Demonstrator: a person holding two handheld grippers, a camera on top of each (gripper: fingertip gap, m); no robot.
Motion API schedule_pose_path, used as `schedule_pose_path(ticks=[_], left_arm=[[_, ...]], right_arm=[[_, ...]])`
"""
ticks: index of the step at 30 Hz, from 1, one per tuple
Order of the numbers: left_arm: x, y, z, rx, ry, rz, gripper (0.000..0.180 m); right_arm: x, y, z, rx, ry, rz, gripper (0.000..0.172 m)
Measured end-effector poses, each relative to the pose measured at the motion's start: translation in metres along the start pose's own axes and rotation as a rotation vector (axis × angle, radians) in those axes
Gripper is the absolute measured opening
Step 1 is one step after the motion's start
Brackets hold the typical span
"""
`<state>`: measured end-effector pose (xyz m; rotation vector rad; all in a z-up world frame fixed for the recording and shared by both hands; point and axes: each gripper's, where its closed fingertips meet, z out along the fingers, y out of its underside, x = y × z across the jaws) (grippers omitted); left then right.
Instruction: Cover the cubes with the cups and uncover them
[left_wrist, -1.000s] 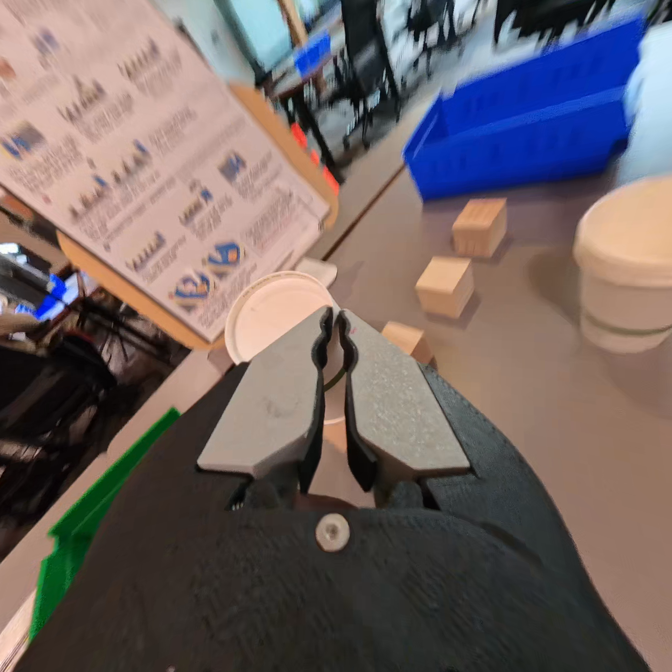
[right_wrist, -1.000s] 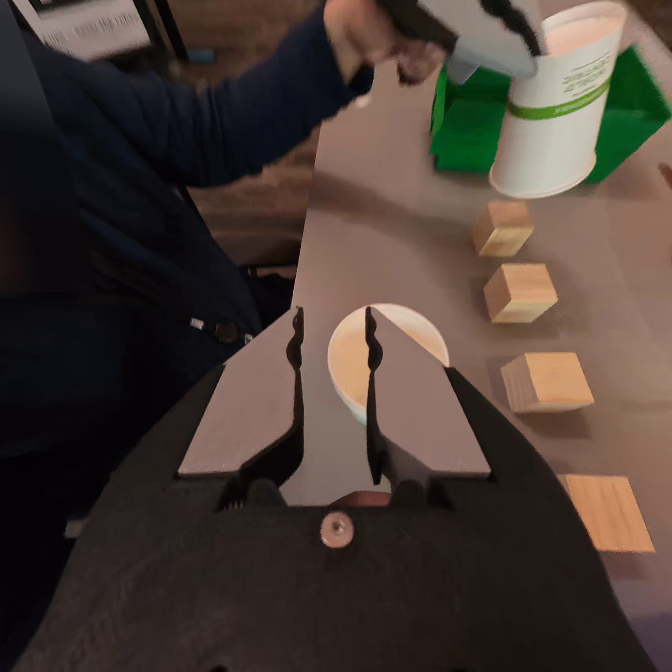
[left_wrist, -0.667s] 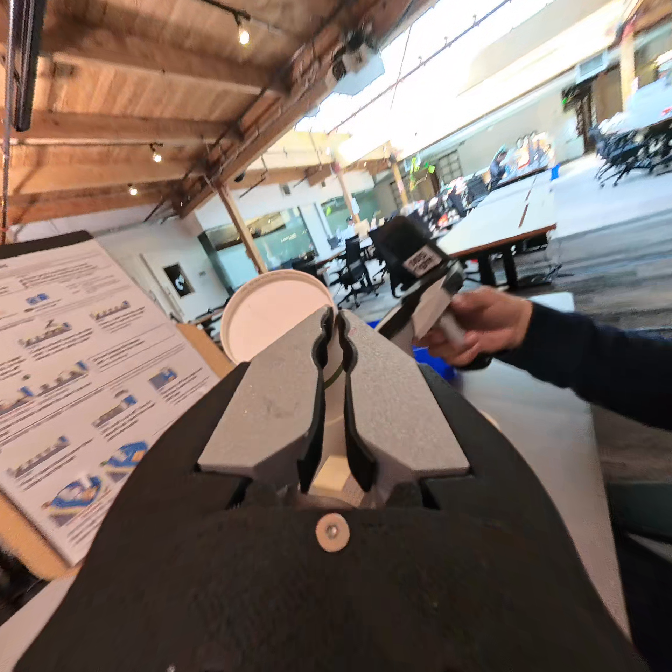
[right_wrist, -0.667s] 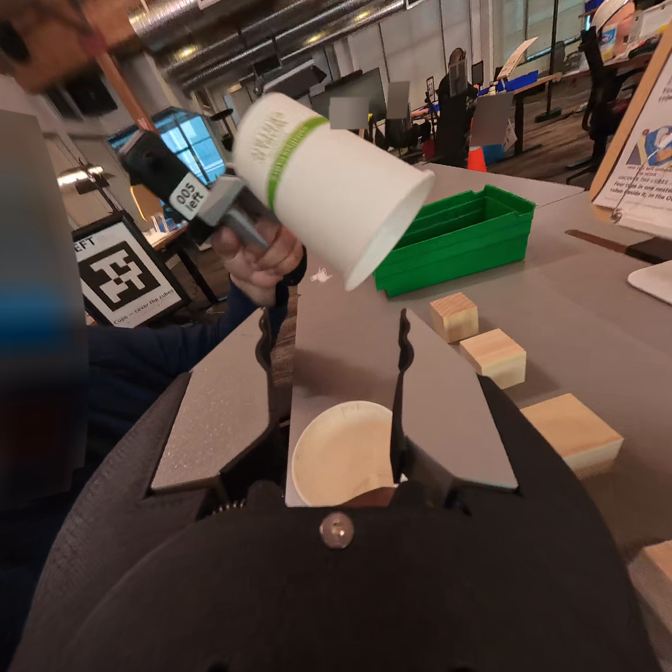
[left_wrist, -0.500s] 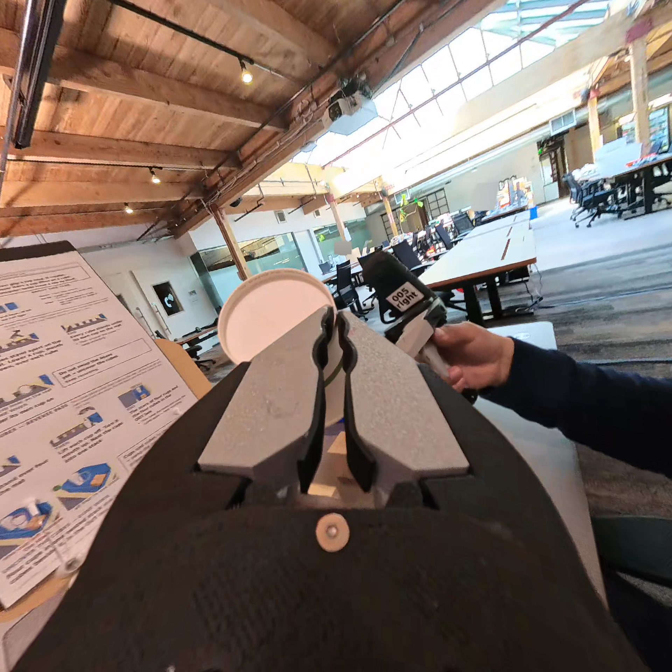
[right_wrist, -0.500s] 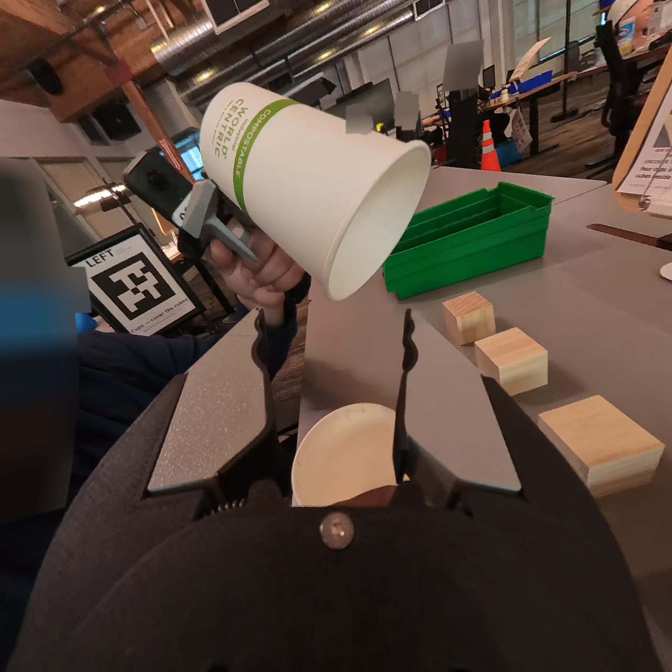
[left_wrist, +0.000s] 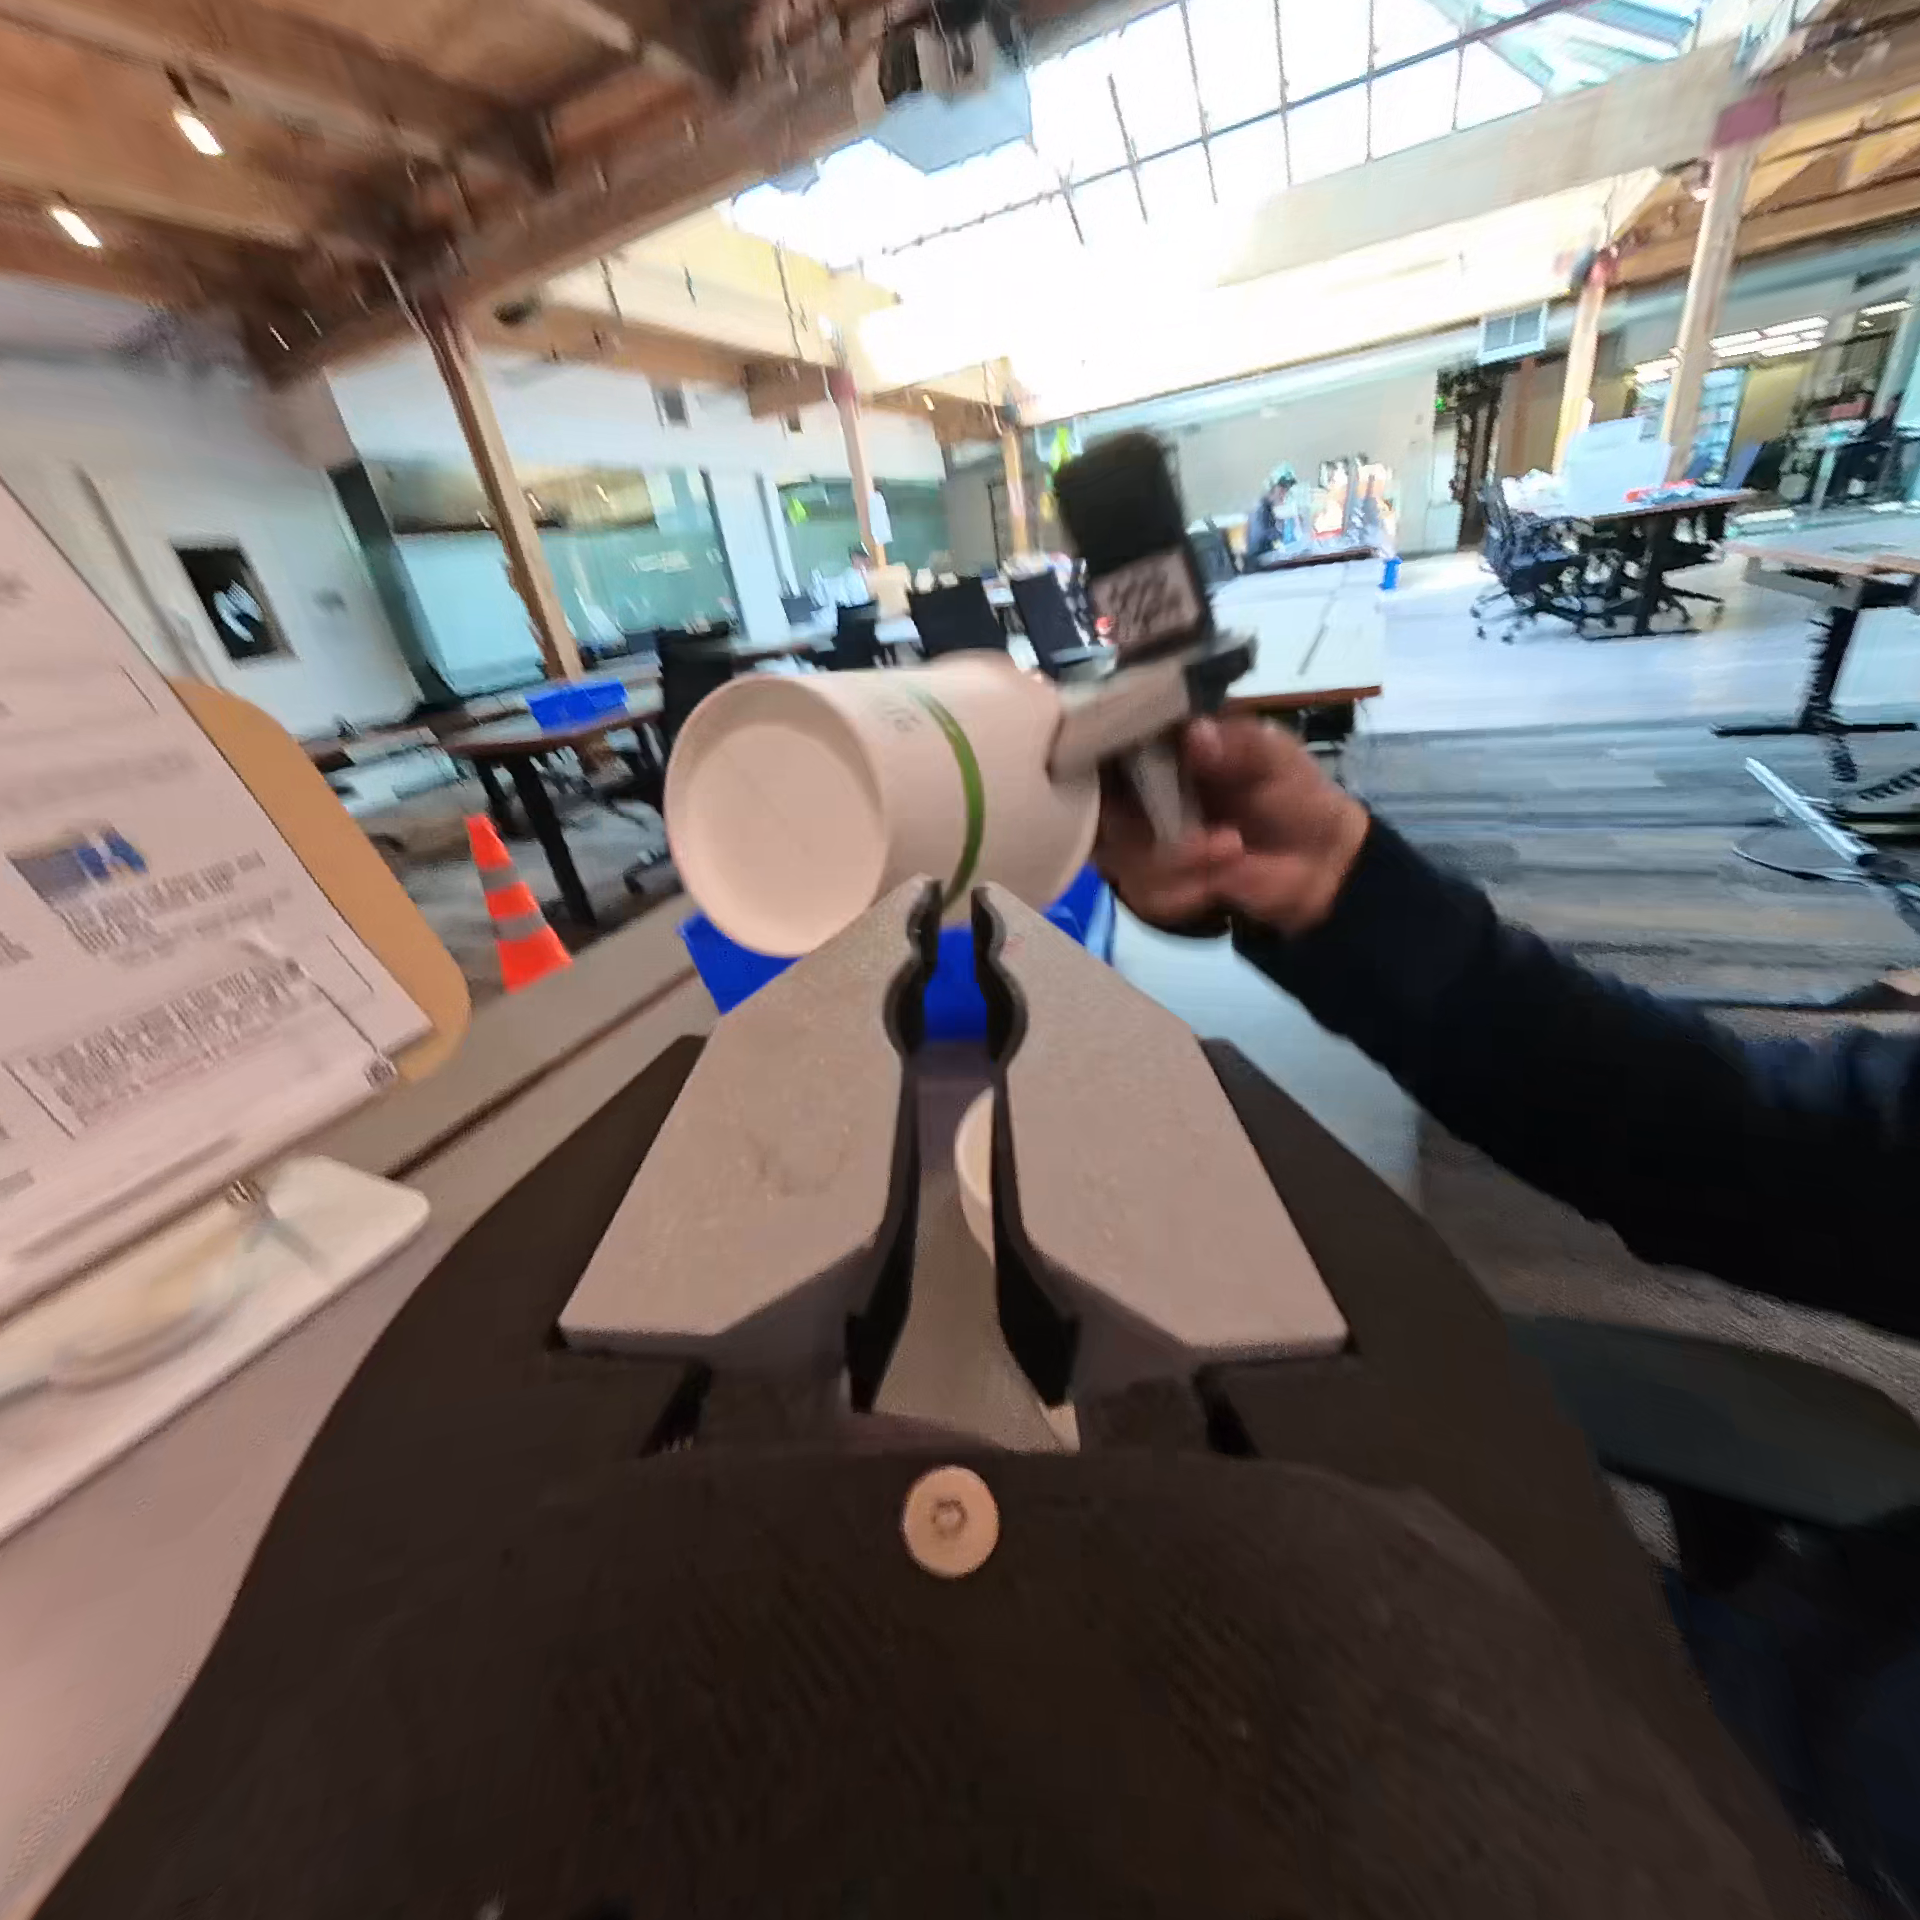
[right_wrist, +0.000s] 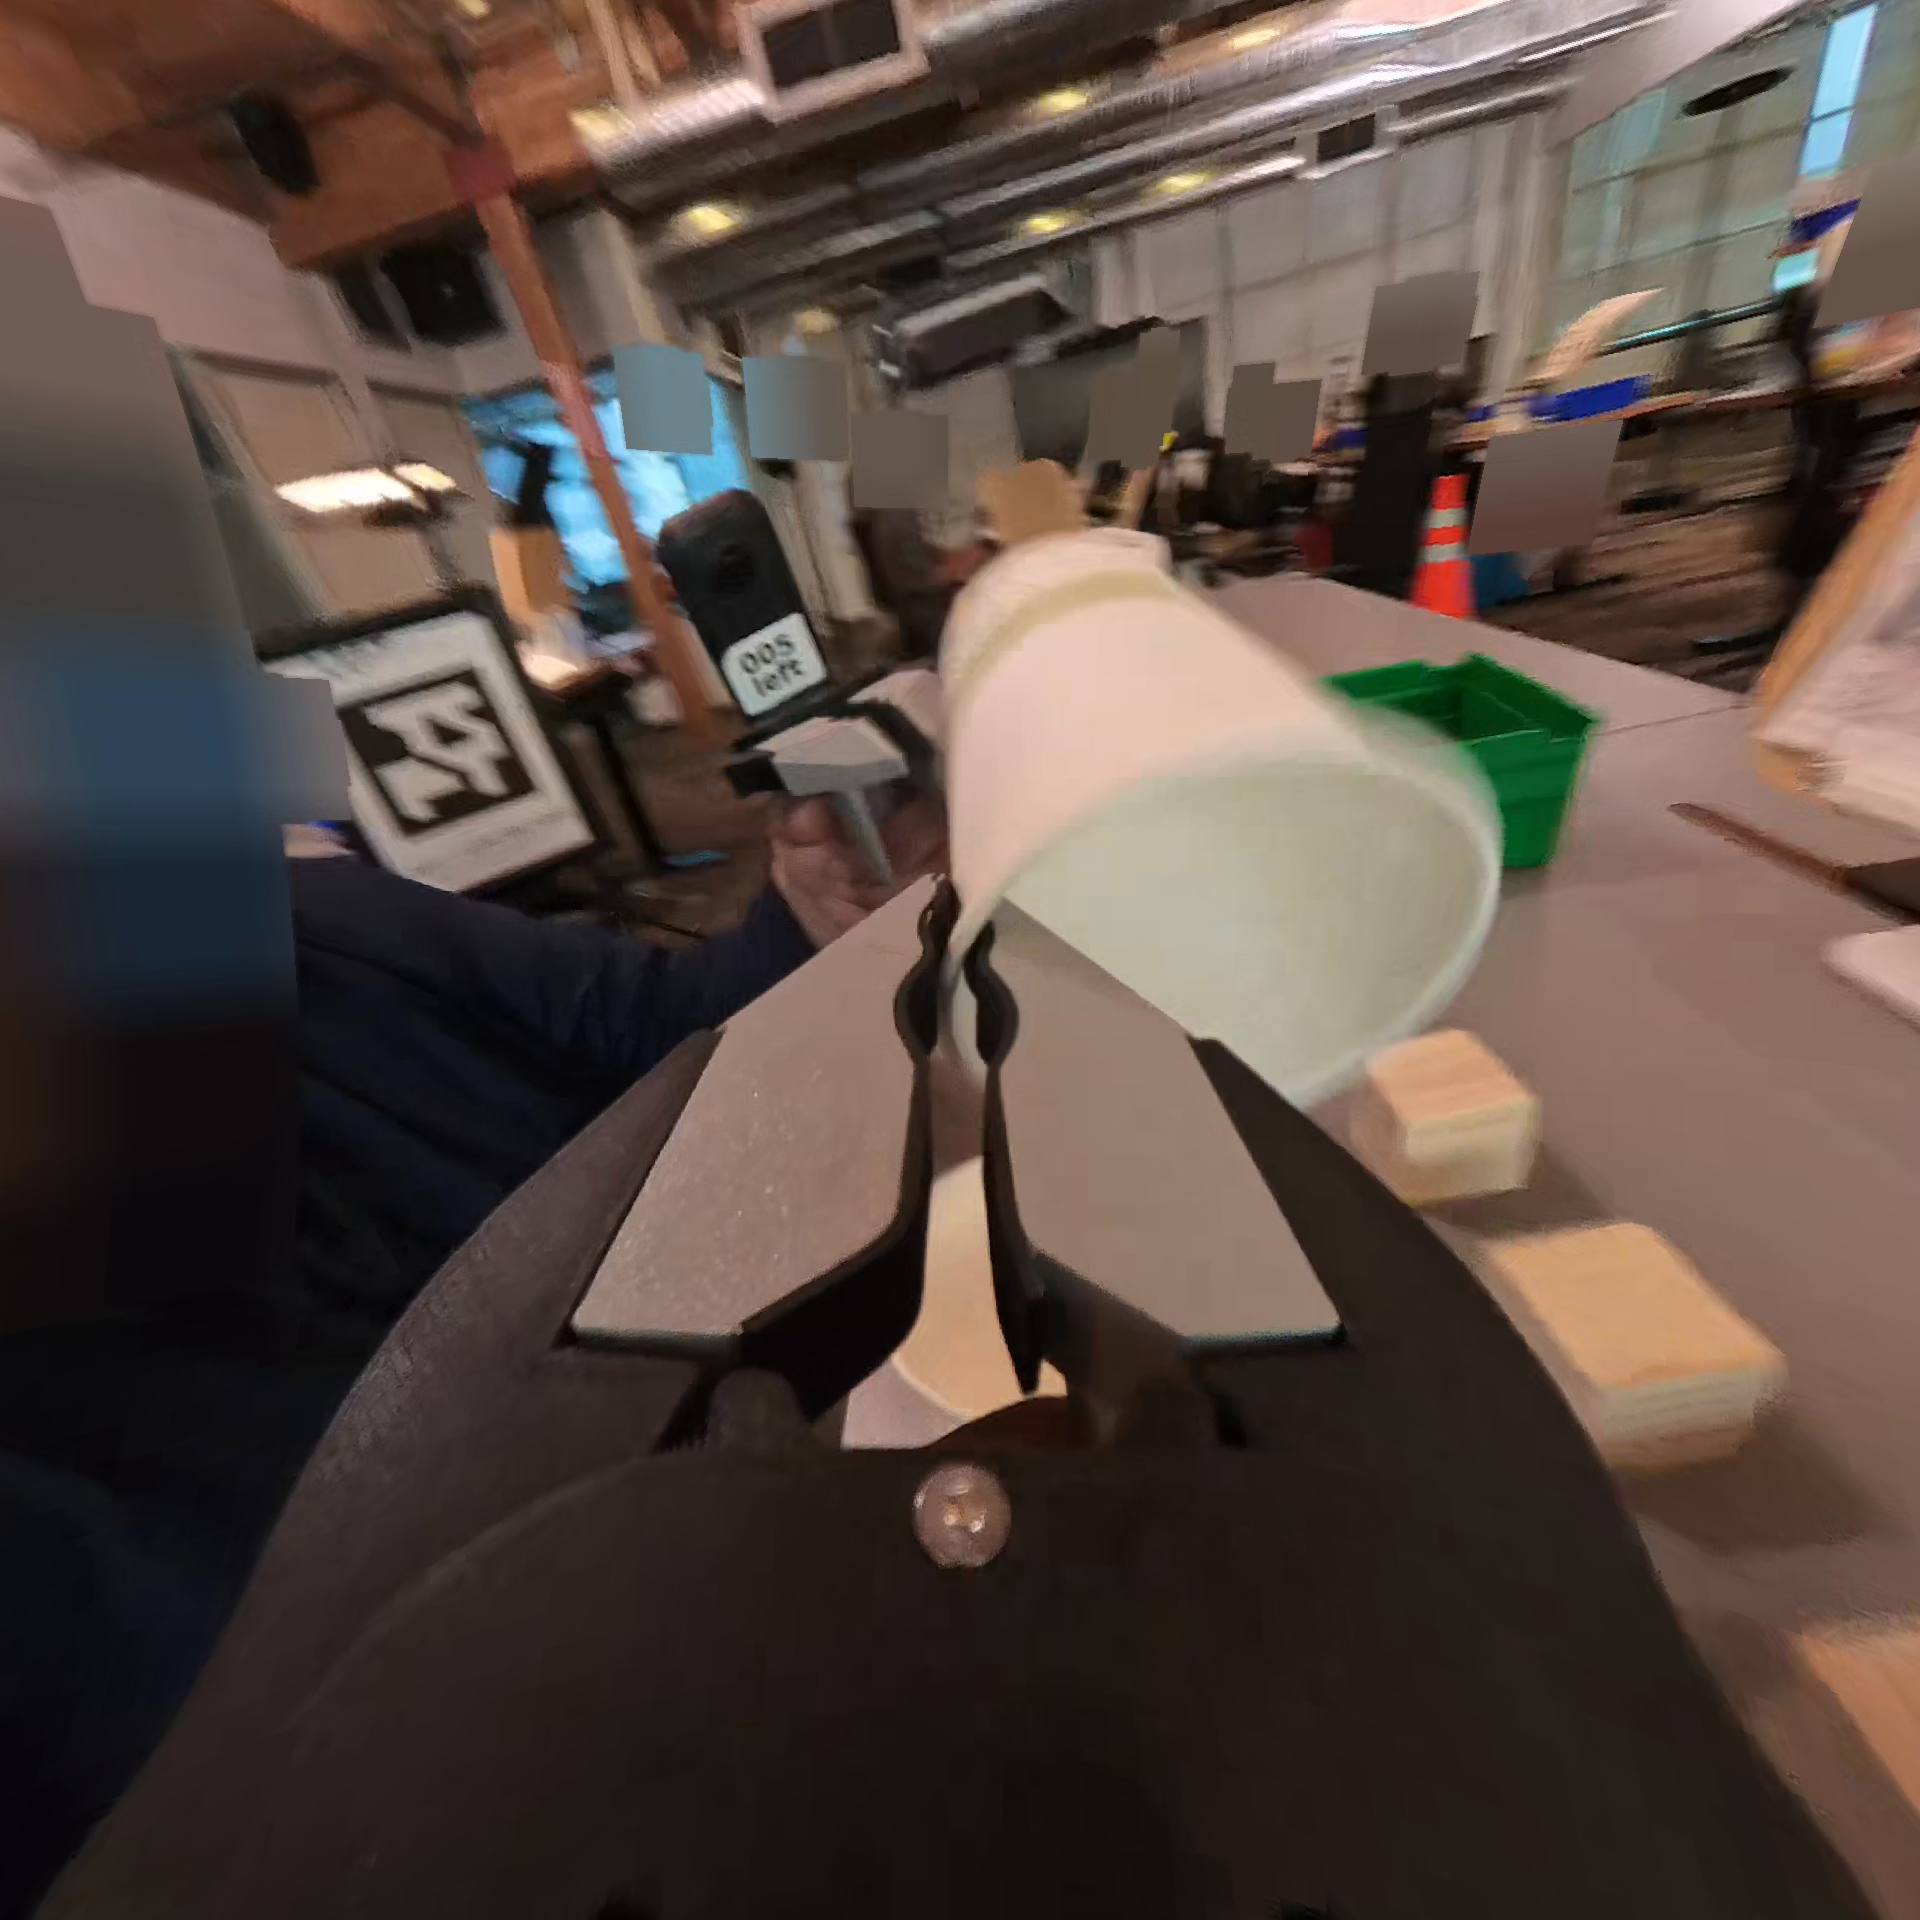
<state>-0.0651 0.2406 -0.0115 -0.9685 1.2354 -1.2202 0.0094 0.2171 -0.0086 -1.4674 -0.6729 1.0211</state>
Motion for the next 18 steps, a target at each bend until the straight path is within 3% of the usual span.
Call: schedule_pose_path(ticks=[2,6,12,15,18], left_arm=[[-0.01,0.021,-0.013,-0.081,0.003,-0.034,0.01],[-0.055,0.063,-0.041,-0.216,-0.146,0.0,0.01],[-0.085,0.13,-0.054,-0.379,-0.21,-0.062,0.014],[-0.09,0.158,-0.051,-0.478,-0.227,-0.062,0.028],[-0.085,0.172,-0.047,-0.539,-0.222,-0.051,0.045]], right_arm=[[0.009,-0.004,-0.018,-0.13,0.172,-0.122,0.0],[-0.015,0.0,-0.032,-0.45,0.219,-0.221,0.0],[-0.037,0.038,-0.025,-0.95,0.275,-0.36,0.0],[-0.031,0.064,-0.021,-1.16,0.295,-0.365,0.0],[-0.026,0.085,-0.013,-1.26,0.285,-0.329,0.0]])
